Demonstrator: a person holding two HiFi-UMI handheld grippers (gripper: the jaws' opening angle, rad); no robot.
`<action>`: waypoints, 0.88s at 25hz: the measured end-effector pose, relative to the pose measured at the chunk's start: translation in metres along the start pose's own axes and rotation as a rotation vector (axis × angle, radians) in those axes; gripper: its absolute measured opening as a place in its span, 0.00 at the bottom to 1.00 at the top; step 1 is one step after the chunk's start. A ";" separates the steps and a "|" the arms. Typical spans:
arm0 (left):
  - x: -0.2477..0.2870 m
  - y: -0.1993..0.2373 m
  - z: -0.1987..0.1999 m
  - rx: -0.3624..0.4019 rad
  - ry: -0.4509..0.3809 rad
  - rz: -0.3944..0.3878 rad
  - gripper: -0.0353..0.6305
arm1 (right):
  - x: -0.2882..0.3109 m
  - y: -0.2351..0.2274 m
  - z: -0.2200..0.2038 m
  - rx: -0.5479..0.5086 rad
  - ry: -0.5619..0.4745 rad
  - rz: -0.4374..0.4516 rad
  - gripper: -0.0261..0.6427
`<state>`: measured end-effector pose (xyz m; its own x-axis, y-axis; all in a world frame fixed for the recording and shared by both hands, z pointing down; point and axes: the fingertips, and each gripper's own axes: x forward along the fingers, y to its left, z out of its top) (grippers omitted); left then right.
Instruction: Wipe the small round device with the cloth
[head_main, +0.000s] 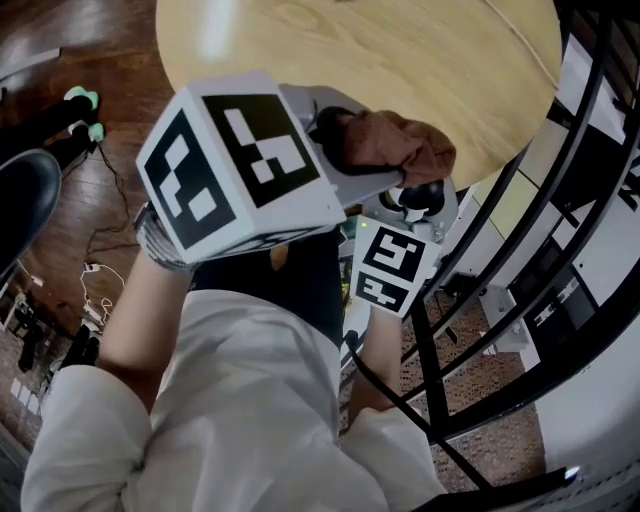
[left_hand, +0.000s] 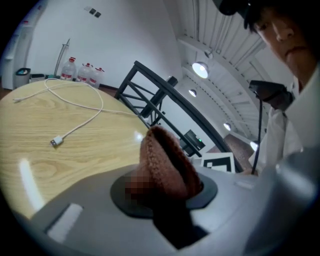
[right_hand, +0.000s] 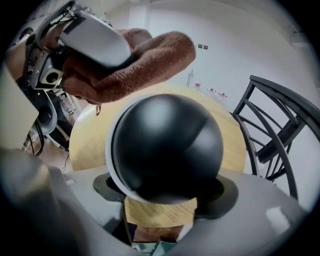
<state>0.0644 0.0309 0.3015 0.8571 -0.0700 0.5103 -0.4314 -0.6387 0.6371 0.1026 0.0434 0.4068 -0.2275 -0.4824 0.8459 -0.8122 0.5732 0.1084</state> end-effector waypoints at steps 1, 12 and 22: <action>0.002 -0.007 0.001 0.009 0.000 -0.028 0.24 | -0.001 0.000 -0.002 -0.020 0.008 0.015 0.58; 0.034 -0.041 -0.012 0.125 0.105 -0.063 0.24 | -0.010 -0.011 -0.015 -0.439 -0.050 0.089 0.58; 0.034 -0.027 -0.023 0.183 0.170 0.033 0.24 | -0.009 -0.010 -0.010 -0.483 -0.069 0.129 0.58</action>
<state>0.0990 0.0631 0.3149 0.7775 0.0269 0.6283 -0.3865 -0.7677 0.5111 0.1180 0.0493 0.4033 -0.3580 -0.4210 0.8334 -0.4372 0.8642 0.2488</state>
